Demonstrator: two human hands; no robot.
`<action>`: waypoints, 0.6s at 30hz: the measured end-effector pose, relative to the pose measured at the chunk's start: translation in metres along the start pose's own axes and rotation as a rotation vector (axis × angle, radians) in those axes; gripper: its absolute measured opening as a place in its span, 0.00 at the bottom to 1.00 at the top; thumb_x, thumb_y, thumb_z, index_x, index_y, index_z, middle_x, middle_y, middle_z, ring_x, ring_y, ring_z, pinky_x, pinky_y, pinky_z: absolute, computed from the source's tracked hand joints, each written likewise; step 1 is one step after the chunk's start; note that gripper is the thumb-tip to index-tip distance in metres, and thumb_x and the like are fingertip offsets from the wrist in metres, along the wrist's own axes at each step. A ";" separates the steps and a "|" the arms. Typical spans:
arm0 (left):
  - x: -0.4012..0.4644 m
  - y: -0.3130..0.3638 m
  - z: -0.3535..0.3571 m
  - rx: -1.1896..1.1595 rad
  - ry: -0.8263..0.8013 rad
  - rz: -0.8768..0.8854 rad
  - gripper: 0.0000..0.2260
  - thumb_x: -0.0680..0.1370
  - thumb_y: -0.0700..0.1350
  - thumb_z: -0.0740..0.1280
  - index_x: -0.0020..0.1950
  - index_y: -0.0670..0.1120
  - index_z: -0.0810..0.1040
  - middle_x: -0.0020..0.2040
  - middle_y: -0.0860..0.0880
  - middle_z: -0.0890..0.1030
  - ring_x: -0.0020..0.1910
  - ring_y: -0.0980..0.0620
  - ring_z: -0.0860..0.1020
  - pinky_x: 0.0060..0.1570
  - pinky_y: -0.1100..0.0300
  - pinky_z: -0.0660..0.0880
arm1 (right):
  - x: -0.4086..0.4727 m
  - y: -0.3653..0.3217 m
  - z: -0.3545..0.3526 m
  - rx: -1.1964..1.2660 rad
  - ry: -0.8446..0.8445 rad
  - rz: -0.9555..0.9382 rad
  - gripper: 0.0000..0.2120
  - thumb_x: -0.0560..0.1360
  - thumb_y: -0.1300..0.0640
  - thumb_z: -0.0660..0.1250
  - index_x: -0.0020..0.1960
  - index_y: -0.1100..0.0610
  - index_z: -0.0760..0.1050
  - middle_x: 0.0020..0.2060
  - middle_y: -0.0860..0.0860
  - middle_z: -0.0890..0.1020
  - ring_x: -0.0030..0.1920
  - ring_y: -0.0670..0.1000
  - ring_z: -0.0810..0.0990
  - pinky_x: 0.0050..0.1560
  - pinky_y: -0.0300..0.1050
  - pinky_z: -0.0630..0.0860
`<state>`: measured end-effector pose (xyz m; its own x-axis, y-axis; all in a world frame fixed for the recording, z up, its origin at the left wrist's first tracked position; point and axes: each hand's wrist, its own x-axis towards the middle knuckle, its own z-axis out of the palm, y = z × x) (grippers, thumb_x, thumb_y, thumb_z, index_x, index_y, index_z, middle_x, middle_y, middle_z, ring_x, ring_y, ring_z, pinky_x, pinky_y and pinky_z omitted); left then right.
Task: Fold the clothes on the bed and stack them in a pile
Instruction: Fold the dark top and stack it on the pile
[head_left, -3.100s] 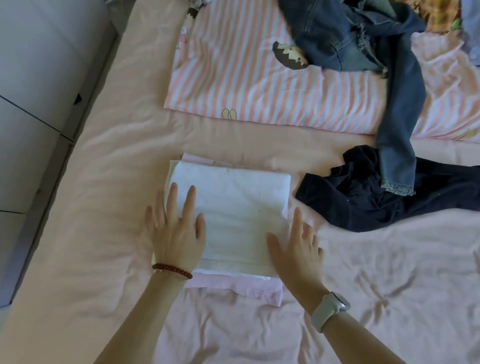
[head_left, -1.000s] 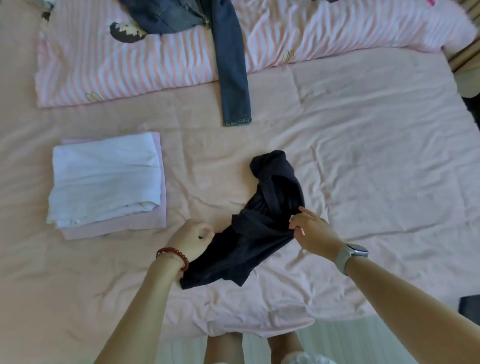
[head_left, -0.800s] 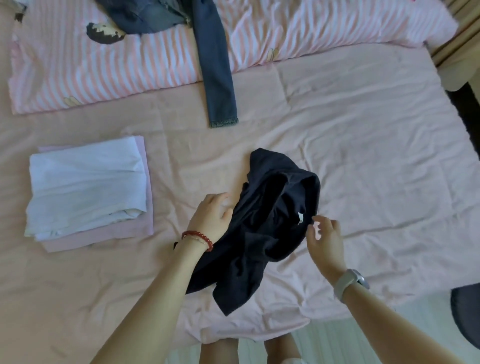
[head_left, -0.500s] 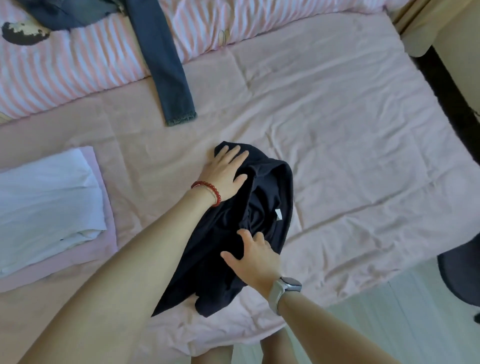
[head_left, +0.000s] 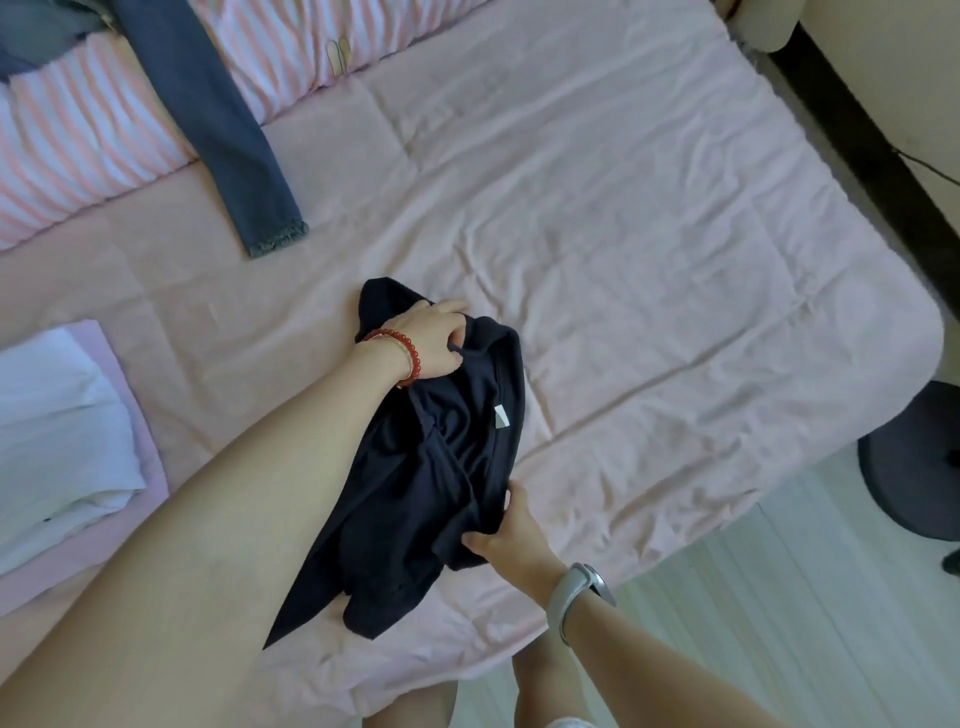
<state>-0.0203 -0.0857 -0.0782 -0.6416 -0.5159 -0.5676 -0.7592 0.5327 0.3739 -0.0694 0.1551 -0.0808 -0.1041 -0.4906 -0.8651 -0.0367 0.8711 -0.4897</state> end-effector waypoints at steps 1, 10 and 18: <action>-0.007 0.000 -0.004 -0.010 0.015 0.002 0.09 0.72 0.44 0.65 0.35 0.50 0.66 0.70 0.55 0.68 0.63 0.48 0.66 0.51 0.55 0.68 | -0.001 -0.002 -0.003 -0.006 0.017 -0.006 0.29 0.73 0.62 0.65 0.69 0.55 0.55 0.50 0.51 0.76 0.46 0.50 0.77 0.32 0.28 0.70; -0.153 0.007 -0.043 -0.636 0.751 -0.056 0.12 0.65 0.37 0.62 0.28 0.48 0.62 0.56 0.51 0.78 0.63 0.54 0.70 0.61 0.68 0.63 | -0.038 -0.048 -0.096 -0.071 0.336 -0.342 0.09 0.72 0.65 0.65 0.41 0.51 0.73 0.38 0.49 0.79 0.42 0.51 0.78 0.40 0.41 0.74; -0.296 0.035 -0.055 -0.849 0.936 -0.211 0.05 0.67 0.41 0.56 0.34 0.44 0.70 0.45 0.48 0.81 0.45 0.51 0.76 0.45 0.59 0.68 | -0.135 -0.129 -0.105 -0.284 0.370 -0.869 0.11 0.74 0.66 0.64 0.46 0.51 0.69 0.37 0.42 0.76 0.38 0.37 0.76 0.36 0.26 0.69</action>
<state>0.1370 0.0490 0.1433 -0.0698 -0.9950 -0.0719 -0.4648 -0.0313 0.8849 -0.1548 0.1107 0.1108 -0.2307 -0.9675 -0.1040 -0.4804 0.2062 -0.8525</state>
